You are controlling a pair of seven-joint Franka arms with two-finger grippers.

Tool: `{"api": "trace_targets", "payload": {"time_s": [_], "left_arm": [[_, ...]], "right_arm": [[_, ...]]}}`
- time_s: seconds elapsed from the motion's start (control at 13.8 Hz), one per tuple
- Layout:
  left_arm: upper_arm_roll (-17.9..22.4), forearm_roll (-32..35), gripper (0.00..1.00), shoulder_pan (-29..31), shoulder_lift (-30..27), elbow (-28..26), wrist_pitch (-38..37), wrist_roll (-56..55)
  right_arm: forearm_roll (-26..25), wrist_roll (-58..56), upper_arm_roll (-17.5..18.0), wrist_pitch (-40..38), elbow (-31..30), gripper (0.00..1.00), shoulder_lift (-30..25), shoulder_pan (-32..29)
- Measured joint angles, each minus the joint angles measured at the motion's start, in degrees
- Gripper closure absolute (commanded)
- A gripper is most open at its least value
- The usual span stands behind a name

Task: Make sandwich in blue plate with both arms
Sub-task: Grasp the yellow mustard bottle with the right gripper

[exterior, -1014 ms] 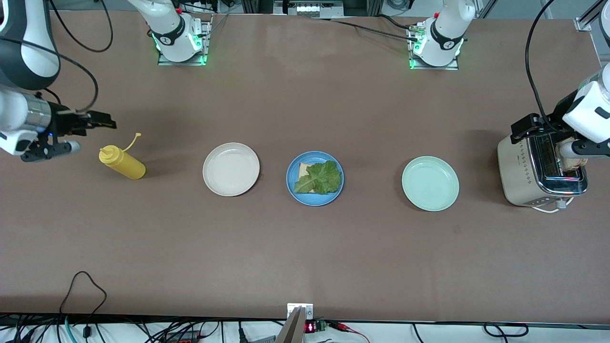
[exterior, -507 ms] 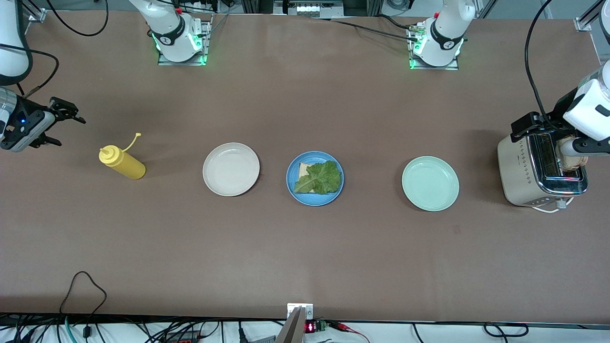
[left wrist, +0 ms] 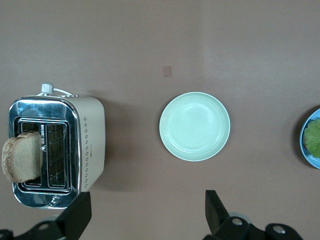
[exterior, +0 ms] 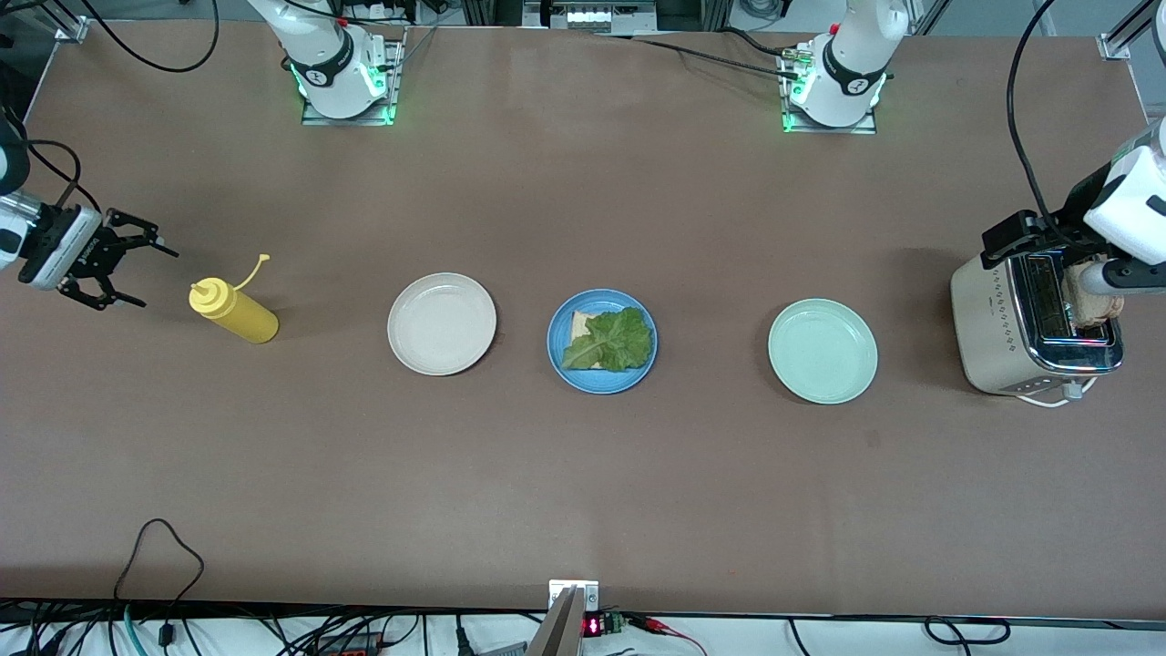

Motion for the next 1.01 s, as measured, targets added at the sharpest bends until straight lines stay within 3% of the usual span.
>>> {"api": "trace_targets", "payload": {"time_s": [0.58,1.01], "left_arm": [[0.06,0.00,0.00,0.01,-2.23,-4.30,1.68,0.00],[0.04,-0.73,0.00,0.01,-2.80,-4.83,1.94,-0.01]], "right_arm": [[16.48,-23.35,0.26,-0.01,-0.04,0.00,11.66,-4.69],[24.18,-30.33,2.49,-1.32,0.53,0.00,16.74,-4.94]]}}
